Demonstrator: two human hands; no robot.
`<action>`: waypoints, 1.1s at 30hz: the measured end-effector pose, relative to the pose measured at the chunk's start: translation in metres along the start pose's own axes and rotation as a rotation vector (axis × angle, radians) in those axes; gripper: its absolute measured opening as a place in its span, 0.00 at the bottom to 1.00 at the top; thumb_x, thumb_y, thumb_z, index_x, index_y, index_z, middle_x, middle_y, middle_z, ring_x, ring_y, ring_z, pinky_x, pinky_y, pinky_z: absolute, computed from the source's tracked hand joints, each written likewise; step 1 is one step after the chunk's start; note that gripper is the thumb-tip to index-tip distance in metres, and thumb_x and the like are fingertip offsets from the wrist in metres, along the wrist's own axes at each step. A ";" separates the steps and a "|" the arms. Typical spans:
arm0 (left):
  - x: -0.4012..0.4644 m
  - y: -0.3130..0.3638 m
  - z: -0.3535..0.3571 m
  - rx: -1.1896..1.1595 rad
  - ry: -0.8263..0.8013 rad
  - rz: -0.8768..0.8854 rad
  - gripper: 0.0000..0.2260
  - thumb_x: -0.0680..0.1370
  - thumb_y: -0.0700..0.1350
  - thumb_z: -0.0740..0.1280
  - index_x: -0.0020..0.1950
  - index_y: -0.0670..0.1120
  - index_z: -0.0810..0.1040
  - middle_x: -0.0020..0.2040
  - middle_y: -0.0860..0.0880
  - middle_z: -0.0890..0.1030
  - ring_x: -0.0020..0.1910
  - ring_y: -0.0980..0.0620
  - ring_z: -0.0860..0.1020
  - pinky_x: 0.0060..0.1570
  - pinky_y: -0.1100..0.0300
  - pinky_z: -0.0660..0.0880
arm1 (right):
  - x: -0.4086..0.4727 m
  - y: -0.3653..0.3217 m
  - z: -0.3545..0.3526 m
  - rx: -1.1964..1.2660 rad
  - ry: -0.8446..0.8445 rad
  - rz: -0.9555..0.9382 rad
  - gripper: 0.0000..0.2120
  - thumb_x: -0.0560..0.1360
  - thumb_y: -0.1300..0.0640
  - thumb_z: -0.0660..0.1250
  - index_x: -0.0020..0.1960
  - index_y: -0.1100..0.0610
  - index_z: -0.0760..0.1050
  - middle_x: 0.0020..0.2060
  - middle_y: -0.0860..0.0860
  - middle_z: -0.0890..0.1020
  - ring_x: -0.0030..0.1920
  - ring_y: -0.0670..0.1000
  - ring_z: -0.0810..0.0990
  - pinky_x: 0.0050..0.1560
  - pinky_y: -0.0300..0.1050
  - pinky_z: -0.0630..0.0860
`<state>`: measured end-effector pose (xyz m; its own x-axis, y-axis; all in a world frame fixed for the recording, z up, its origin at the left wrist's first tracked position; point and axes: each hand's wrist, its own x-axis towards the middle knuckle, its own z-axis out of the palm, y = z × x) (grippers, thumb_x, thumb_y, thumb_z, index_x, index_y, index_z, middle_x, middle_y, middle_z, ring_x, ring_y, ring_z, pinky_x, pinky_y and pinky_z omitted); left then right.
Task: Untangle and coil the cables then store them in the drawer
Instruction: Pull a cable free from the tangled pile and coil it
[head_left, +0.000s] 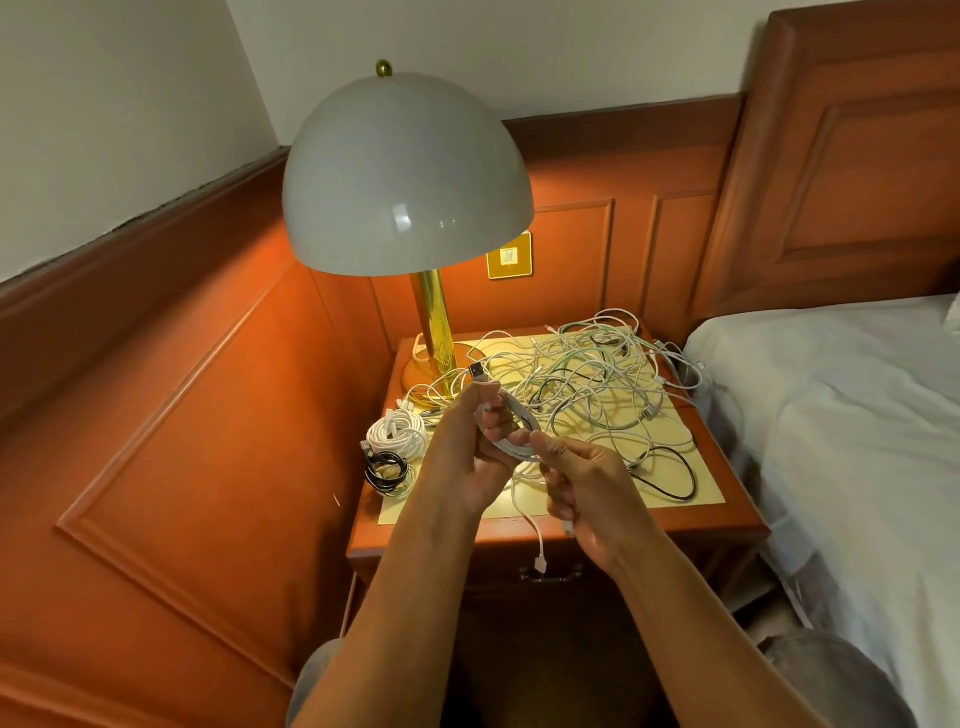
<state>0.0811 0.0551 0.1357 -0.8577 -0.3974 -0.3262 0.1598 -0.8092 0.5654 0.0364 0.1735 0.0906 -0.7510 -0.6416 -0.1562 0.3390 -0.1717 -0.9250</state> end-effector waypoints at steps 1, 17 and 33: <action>0.000 0.000 0.002 0.015 0.005 -0.013 0.07 0.68 0.36 0.66 0.37 0.44 0.68 0.25 0.51 0.64 0.20 0.57 0.61 0.23 0.65 0.66 | -0.001 0.000 0.001 -0.017 0.023 -0.025 0.09 0.73 0.52 0.71 0.47 0.57 0.85 0.27 0.49 0.62 0.26 0.46 0.57 0.25 0.39 0.56; -0.016 -0.002 -0.019 0.752 0.052 0.076 0.09 0.81 0.43 0.63 0.44 0.40 0.77 0.38 0.46 0.73 0.36 0.51 0.71 0.38 0.58 0.67 | -0.007 -0.007 -0.009 -0.253 0.229 -0.105 0.05 0.77 0.56 0.68 0.46 0.56 0.82 0.20 0.41 0.72 0.24 0.40 0.67 0.30 0.39 0.63; -0.011 -0.027 -0.054 0.906 0.168 0.216 0.10 0.82 0.44 0.60 0.44 0.41 0.74 0.33 0.45 0.75 0.32 0.52 0.71 0.37 0.59 0.69 | -0.018 -0.017 -0.048 0.386 -0.176 0.126 0.10 0.70 0.64 0.62 0.42 0.62 0.83 0.34 0.57 0.76 0.31 0.52 0.77 0.32 0.44 0.79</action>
<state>0.1126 0.0576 0.0828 -0.7612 -0.6134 -0.2108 -0.1943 -0.0944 0.9764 0.0170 0.2235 0.0926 -0.5933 -0.7875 -0.1669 0.6339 -0.3293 -0.6998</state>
